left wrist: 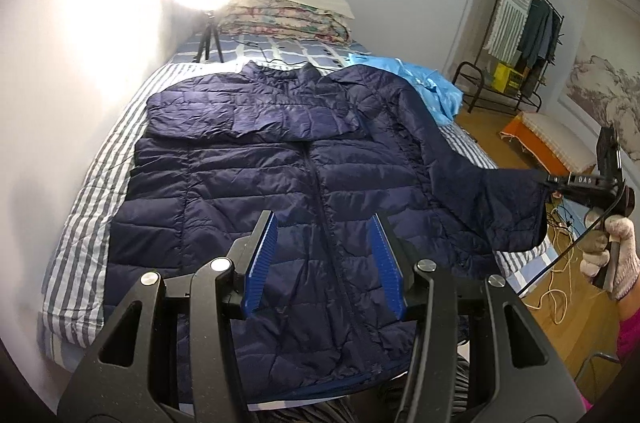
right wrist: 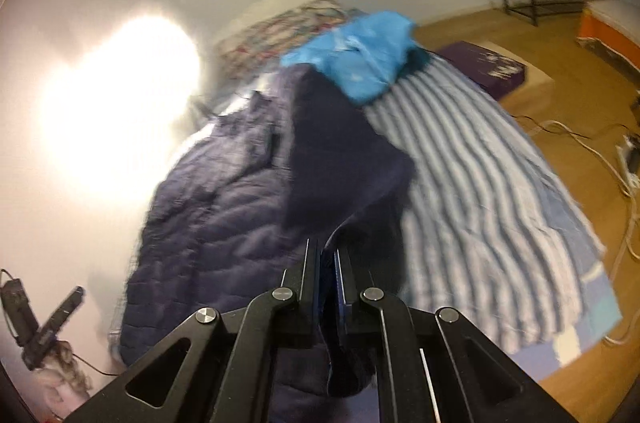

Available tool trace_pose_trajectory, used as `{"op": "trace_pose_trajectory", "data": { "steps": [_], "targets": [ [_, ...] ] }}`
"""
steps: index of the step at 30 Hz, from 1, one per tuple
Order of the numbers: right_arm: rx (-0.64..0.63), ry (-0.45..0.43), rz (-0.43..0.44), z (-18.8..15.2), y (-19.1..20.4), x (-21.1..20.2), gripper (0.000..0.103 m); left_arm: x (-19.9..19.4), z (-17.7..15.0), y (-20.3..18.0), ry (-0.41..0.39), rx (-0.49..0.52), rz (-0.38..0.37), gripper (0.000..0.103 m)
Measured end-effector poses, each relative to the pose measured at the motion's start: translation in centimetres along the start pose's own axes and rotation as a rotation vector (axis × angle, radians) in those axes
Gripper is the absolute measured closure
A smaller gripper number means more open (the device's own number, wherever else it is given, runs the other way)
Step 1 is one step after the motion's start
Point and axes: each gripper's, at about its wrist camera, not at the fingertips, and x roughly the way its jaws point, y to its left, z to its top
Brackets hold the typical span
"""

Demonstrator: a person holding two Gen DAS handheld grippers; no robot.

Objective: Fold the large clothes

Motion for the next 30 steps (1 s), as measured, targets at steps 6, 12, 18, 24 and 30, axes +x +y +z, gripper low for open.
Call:
{"op": "trace_pose_trajectory", "data": {
  "steps": [6,12,18,24,30],
  "targets": [
    [-0.032,0.031,0.094,0.6,4.2,3.2,0.099,-0.2,-0.3,1.2,0.001,-0.037,0.022,0.053],
    [-0.105,0.097,0.181,-0.3,9.0,7.3,0.099,0.4,-0.8,2.1,0.018,-0.083,0.022,0.053],
    [-0.163,0.188,0.203,-2.1,12.3,12.4,0.099,1.5,-1.2,2.4,0.042,-0.102,0.023,0.053],
    [-0.181,0.231,0.222,-3.5,12.6,14.5,0.066,3.0,-1.5,2.5,0.083,-0.120,-0.005,0.053],
    [-0.126,0.163,0.254,-2.6,9.9,10.8,0.052,6.5,-1.5,0.7,0.160,-0.131,-0.129,0.053]
  ]
}}
